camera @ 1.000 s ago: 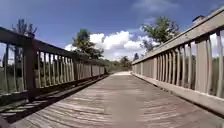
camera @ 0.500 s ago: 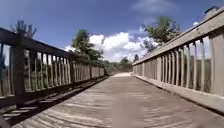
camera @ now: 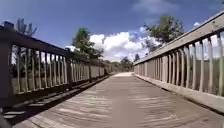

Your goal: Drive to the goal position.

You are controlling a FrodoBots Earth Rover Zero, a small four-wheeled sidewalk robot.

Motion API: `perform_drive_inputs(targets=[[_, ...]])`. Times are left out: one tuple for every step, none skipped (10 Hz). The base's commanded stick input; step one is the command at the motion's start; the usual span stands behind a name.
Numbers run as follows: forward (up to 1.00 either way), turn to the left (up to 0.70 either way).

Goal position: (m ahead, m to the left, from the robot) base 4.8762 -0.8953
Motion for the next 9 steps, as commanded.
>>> perform_drive_inputs(targets=[[0.5,-0.49],[0.5,-0.21],[0.5,0.0],[0.5,0.0],[0.5,0.0],[0.5,0.0],[0.5,0.0],[0.5,0.0],[0.5,0.0]])
